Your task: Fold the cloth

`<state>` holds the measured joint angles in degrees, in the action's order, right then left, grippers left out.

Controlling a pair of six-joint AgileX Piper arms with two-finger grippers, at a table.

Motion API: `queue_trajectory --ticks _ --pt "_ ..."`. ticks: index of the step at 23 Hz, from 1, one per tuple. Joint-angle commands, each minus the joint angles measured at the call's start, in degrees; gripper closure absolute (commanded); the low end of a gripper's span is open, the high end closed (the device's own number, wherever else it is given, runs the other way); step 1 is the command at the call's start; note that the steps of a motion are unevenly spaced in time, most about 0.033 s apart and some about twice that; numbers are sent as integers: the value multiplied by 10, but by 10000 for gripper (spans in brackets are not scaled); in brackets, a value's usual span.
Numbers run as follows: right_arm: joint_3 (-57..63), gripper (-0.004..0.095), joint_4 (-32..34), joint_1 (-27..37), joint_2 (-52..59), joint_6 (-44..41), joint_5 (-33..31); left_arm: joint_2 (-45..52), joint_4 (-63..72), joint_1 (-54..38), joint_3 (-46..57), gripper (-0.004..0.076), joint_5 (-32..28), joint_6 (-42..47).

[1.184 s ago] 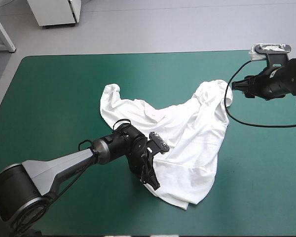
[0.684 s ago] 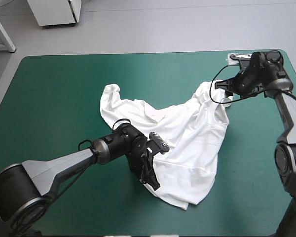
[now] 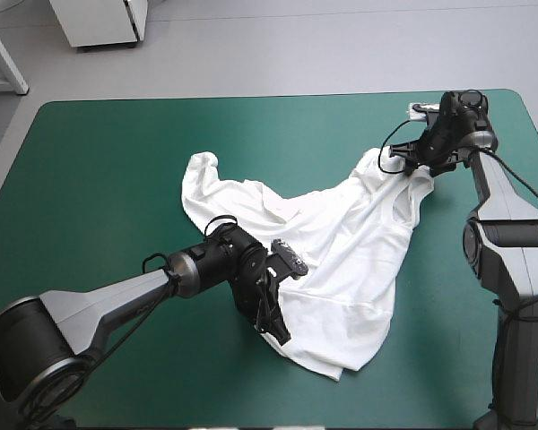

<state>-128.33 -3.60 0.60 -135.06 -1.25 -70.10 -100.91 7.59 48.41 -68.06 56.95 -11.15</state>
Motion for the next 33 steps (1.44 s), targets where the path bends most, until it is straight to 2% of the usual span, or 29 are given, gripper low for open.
queue_trajectory --ticks 1,2,3,4,11,15,22,28,33 --pt "-16 516 -27 1 22 4 4 -10 40 7 5 733 -38 2" --pt "-16 601 -25 -1 20 4 4 -10 39 7 5 733 -38 2" --pt "-15 807 -19 -7 20 4 4 -10 36 7 5 733 -38 2" --pt "-15 927 -17 -8 20 4 4 -10 34 6 5 733 -38 2" --pt "-17 923 -26 -6 88 3 4 56 -125 -40 -73 733 -18 95" --pt "-17 923 -73 -6 202 3 4 137 -140 -139 -210 733 10 93" --pt "-49 923 -137 -7 372 38 18 172 -235 -155 -466 733 10 55" --pt "-185 923 -168 -7 418 77 28 172 -317 -155 -638 733 -49 34" --pt "-303 923 -191 -7 431 94 74 172 -328 -155 -734 733 -111 26"
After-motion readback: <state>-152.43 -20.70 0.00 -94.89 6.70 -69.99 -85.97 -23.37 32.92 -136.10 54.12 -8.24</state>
